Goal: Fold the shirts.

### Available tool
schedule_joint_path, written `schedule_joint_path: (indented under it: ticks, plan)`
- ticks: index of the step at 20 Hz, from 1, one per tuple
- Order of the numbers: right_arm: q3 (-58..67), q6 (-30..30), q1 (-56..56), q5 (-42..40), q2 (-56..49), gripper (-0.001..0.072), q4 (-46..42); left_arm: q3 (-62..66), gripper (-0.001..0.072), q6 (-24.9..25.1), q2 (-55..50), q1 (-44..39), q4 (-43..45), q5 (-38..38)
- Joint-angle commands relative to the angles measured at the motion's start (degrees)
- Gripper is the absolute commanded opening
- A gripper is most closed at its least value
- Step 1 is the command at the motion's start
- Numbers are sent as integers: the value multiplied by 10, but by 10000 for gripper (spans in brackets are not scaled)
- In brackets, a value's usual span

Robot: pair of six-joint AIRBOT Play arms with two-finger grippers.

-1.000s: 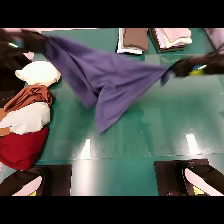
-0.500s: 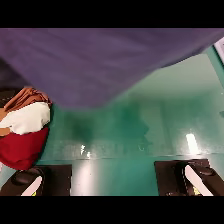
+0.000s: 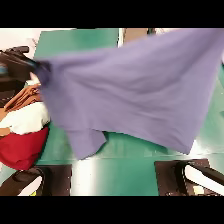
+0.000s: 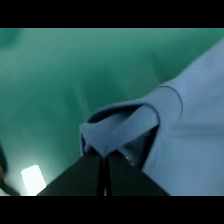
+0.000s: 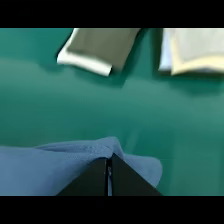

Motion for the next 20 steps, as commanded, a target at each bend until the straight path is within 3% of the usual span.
schedule_joint_path:
  ticks: [1,4,6,7,8,11,14,20]
  plan:
    - [-108,2,39,-10,-92,14,-19,-128,24,2,-92,0,-7,104]
    - [-139,2,64,-65,-162,16,-23,-132,29,2,-179,0,7,249]
    - [-138,2,71,-94,-189,49,-19,-104,493,-8,-214,0,6,287]
    - [-133,2,71,-105,-198,307,-12,-88,497,-9,-224,5,5,282]
    - [-120,2,68,-103,-207,411,-2,-71,497,-9,-226,12,5,269]
    - [-94,2,44,-49,-197,411,31,-29,498,-10,-213,77,5,155]
    - [-179,-14,30,-38,-131,410,42,-53,498,-15,-198,158,3,28]
    - [-381,-15,47,-49,-4,410,58,-275,498,-15,-131,199,-20,5]
